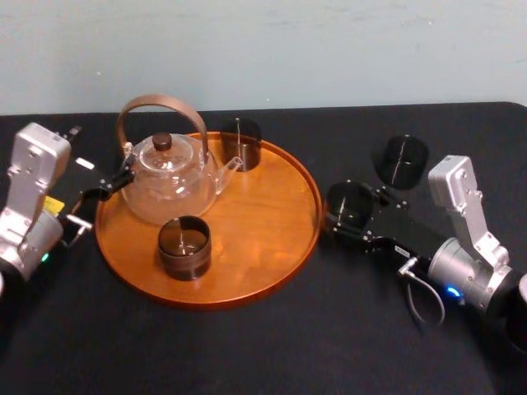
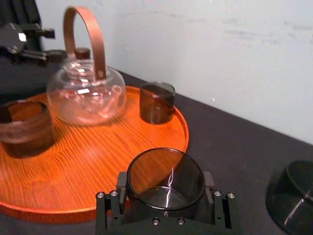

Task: Pick up the glass from the table and place it on the tray.

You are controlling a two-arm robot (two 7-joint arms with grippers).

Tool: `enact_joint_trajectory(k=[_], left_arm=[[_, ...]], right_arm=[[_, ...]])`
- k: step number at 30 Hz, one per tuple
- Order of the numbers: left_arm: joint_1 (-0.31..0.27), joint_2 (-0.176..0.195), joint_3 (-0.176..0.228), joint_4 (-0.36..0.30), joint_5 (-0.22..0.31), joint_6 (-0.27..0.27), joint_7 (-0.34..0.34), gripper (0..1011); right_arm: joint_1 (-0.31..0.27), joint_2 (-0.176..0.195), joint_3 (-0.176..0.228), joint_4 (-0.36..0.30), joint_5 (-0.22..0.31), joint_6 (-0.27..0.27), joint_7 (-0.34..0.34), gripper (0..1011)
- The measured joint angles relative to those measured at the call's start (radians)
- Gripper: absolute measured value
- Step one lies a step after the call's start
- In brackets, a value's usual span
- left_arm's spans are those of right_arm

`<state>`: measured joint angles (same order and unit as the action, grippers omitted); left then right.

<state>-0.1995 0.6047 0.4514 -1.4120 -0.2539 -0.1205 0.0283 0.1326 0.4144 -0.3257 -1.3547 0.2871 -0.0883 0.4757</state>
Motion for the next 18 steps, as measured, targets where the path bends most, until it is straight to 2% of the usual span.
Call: enact_joint_trajectory(k=[9,18], left_arm=[[0.0,0.0,0.0,0.0,0.0,0.0,0.0,1009],[0.0,0.0,0.0,0.0,0.0,0.0,0.0,1009]], right_arm=[[-0.021,0.016,-0.009,-0.099,0.014,0.017,0.005,907],[-0.009,0.009,-0.047,-0.128,0.012,0.03,0.013,906]])
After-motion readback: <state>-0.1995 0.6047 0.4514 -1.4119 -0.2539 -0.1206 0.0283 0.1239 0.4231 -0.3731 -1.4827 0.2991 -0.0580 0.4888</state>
